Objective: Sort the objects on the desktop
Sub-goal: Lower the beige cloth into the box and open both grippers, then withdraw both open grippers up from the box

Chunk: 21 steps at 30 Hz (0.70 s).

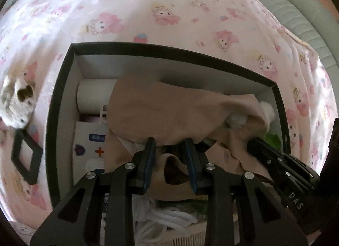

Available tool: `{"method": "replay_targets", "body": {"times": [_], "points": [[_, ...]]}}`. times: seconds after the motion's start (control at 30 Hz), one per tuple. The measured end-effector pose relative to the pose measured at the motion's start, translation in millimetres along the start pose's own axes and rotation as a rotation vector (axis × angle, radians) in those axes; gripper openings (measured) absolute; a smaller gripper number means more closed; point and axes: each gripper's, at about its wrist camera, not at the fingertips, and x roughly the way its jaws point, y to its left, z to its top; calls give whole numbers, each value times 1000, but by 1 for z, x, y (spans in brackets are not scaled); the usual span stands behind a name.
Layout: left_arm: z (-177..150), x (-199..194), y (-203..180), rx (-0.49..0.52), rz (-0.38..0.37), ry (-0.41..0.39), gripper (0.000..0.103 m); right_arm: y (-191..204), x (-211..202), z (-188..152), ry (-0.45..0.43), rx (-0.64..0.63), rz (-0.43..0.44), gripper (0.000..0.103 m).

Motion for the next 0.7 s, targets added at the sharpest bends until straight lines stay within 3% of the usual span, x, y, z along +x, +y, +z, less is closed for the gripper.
{"method": "replay_targets", "body": {"times": [0.17,0.23,0.33,0.4,0.47,0.53,0.6,0.63,0.7], "points": [[1,-3,6,9,-11,-2,29,6,-1,2,-3,-32,-48,4],[-1,-12,11,14,-25,-16,44,11,-3,1,-12,-55,-69,5],[-5,-37,5,34,-35,-75,54,26,-25,-2,-82,-110,-96,12],[-8,-56,-3,64,2,-130,57,37,-43,-3,-141,-132,-115,26],[-15,-89,-10,94,45,-214,68,48,-66,-4,-203,-132,-121,53],[-21,-119,-12,106,75,-292,86,55,-91,-9,-261,-109,-129,60],[-30,-157,-12,112,68,-389,97,61,-112,-12,-292,-88,-132,75],[-34,-174,-11,113,59,-432,100,65,-122,-15,-301,-85,-127,87],[-43,-202,-13,124,46,-505,102,72,-142,-21,-333,-81,-130,88]]}}
